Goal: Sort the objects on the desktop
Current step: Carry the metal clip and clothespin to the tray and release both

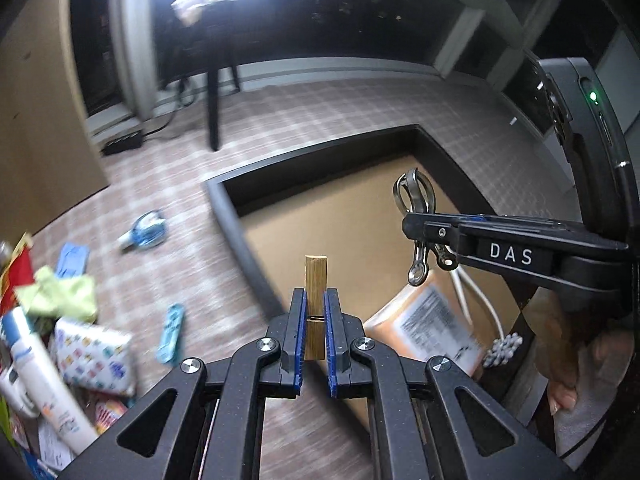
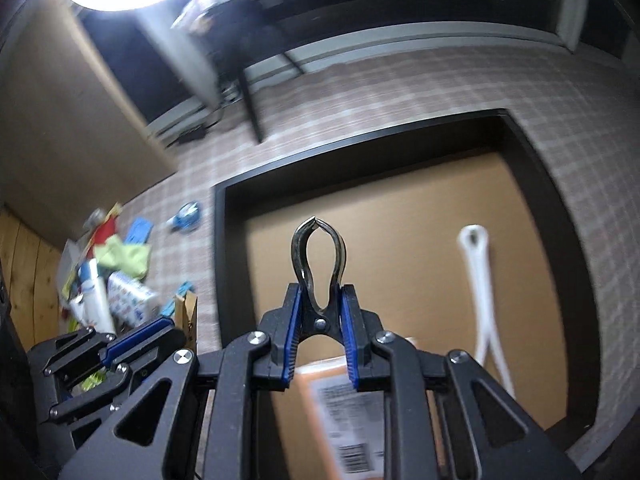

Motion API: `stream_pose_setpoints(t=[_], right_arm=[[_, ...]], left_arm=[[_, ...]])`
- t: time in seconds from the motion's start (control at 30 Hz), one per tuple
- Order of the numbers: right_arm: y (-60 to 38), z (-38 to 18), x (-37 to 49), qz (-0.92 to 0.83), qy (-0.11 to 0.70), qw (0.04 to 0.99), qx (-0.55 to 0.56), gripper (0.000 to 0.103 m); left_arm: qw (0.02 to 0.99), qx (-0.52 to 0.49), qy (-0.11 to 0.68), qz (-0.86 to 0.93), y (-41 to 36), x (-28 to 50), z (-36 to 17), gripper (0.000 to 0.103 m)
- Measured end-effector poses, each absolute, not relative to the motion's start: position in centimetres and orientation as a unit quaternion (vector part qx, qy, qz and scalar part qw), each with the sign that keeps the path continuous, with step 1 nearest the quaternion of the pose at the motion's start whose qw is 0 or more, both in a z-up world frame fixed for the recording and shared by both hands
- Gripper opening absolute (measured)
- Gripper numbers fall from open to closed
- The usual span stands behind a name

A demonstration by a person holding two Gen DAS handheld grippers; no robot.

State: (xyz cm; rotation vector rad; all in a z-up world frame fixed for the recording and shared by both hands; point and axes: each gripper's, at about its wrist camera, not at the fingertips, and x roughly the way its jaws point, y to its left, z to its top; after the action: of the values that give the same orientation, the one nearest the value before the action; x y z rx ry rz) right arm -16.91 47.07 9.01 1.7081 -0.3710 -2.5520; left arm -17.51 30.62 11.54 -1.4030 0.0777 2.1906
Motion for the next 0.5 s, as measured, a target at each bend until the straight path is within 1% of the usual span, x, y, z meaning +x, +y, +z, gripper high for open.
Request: stream_pose_setpoints(t=[0.27,0.33,0.37,0.4,0.47,0.5], right_arm=[[50.9,8.9,-16.5,-0.827,-0.119,-0.012,0.55,0.019],[51.2,8.9,-16.6,-0.828,-0.115,-0.019,0.549,0.019],[51.3,8.9,-16.6,-0.829,-0.112,-0.022,0.548,0.02],[51.3,8.9,-16.5,-0.83,-0.111,-0.023,0.547,0.022],[51.4,9.2,-16.5,-0.834,-0.11,-0.022,0.541,0.031],[51.4,9.5,-16.3,-0.837,-0.112,-0.019,0.536,0.039]], left_arm=[[0.277,-0.517,0.059,0.808,35.5,-17.9,11.1,0.008],[0.27,-0.514,0.067,0.812,36.1,-18.0,11.1,0.01],[0.272,-0.511,0.068,0.812,36.3,-18.0,11.2,0.013],[0.269,-0.508,0.072,0.815,36.4,-18.0,11.3,0.017],[0.262,-0.502,0.081,0.82,36.4,-17.8,11.5,0.019],[0.261,-0.501,0.081,0.821,36.3,-17.7,11.6,0.019]])
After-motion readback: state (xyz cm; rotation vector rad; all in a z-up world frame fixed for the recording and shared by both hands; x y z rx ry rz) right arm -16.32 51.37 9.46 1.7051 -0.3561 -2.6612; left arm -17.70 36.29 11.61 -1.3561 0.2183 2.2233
